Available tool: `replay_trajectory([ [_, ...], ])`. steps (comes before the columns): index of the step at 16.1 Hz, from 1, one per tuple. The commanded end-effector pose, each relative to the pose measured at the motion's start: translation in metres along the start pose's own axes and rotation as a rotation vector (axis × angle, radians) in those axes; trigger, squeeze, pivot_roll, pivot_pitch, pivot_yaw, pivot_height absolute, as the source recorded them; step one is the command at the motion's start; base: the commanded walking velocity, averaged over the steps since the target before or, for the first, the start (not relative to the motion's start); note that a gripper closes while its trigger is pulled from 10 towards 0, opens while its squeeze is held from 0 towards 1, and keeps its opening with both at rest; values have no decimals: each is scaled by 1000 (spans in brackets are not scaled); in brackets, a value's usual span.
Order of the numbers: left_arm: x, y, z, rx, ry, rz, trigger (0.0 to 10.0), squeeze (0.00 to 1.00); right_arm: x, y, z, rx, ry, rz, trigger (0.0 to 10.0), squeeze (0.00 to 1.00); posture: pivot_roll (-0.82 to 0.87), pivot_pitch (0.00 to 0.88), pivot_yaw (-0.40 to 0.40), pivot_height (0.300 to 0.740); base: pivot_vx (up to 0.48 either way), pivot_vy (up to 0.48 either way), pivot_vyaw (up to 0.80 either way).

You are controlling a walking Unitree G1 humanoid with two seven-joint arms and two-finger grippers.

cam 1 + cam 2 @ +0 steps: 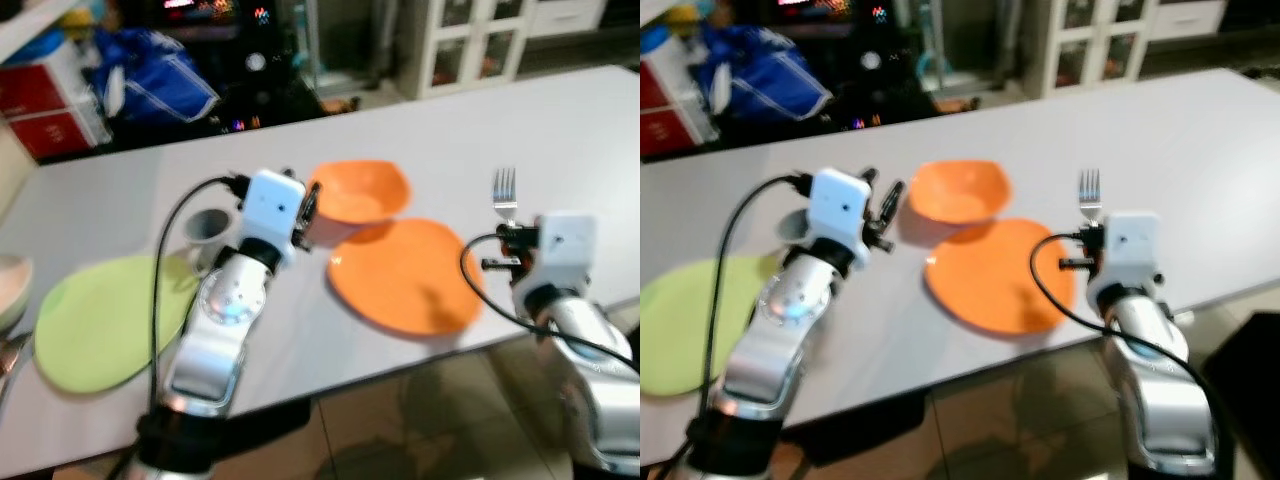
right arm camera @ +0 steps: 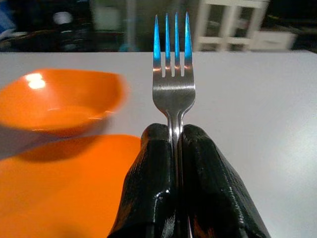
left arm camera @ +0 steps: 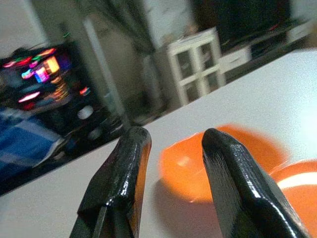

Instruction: Setting the table

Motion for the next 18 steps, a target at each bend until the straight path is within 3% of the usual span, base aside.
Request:
replay_trajectory([
  [1,3,-2,-10,41,-4,27,10000,0,4,-3,3,-15,13,20,10000,0,-136,0,63,740,0,-281,0],
  [5,4,-17,-9,29,-11,41,10000,0,-4,-10,-1,-13,38,-33,10000,0,-163,0,85,740,0,-480,263],
  [15,2,-18,-10,16,-14,47,10000,0,-6,-14,-7,2,75,-27,10000,0,-157,0,73,740,0,-480,800],
  [16,0,-18,-16,57,57,26,10000,0,-5,-14,-8,7,30,-24,10000,0,-156,0,73,740,0,480,0],
  [18,-2,-17,-17,48,27,8,10000,0,-4,-15,-10,28,-6,-14,10000,0,-158,0,77,740,0,480,0],
])
Point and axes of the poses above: a point about 5 cm out from each wrist's last joint towards the gripper, its own y axis pointing back from the gripper into the wrist, its own z axis along the axis of the wrist's last joint, x = y × z, the point moved 4 cm from there along -y, pointing out of the wrist towards the gripper, and after that the axes turned 12 degrees about -y, right-handed, at the moved point
